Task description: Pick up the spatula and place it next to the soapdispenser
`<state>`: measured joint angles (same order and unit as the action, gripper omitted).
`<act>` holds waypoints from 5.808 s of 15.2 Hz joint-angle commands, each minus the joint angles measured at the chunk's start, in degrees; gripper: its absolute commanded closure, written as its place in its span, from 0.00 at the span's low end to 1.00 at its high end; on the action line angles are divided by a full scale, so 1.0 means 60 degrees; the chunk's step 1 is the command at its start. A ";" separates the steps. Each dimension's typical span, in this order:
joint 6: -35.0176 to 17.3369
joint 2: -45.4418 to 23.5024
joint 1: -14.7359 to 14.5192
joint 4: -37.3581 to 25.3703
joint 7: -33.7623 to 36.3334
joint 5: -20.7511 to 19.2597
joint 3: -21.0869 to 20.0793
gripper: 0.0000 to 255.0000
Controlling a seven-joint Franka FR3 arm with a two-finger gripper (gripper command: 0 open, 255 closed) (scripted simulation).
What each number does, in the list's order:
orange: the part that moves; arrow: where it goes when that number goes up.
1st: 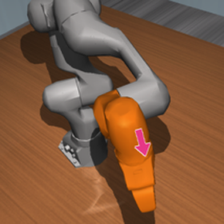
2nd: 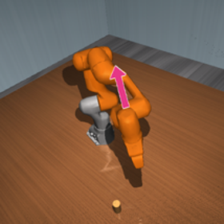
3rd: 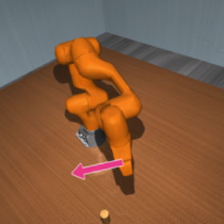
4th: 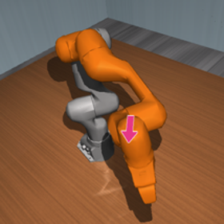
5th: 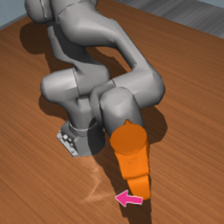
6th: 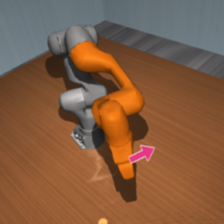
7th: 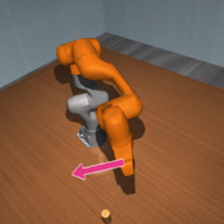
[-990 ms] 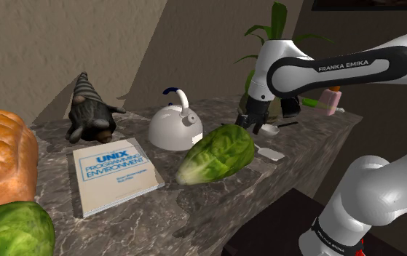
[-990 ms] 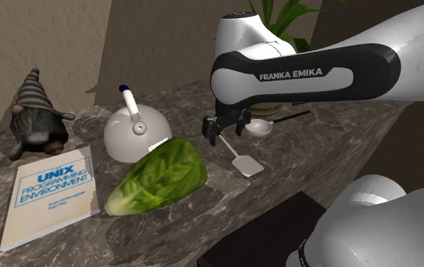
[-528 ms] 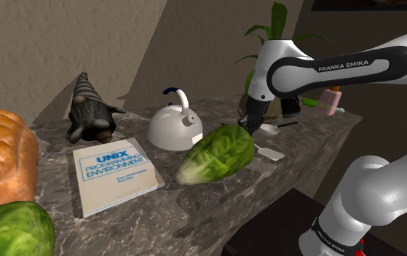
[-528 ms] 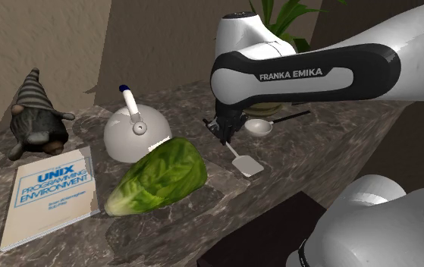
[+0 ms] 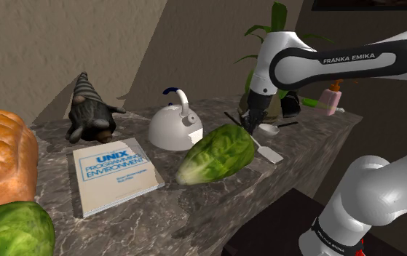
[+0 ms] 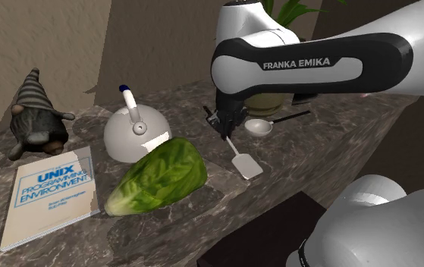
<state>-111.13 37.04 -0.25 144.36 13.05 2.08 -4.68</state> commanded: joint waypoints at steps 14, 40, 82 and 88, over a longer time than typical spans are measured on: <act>0.1925 -0.0052 0.0030 -0.1974 -0.0001 -0.0053 0.0059 1.00; 0.5103 -0.1146 0.0093 -0.6245 0.0016 -0.0143 0.0107 1.00; 0.6583 -0.4124 0.1476 -1.1000 -0.8344 -0.1242 0.6892 1.00; 0.6662 -0.5844 0.2085 -1.2390 -1.0143 -0.0093 0.8399 1.00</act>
<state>-70.41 2.23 12.05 69.49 -47.26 1.33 45.43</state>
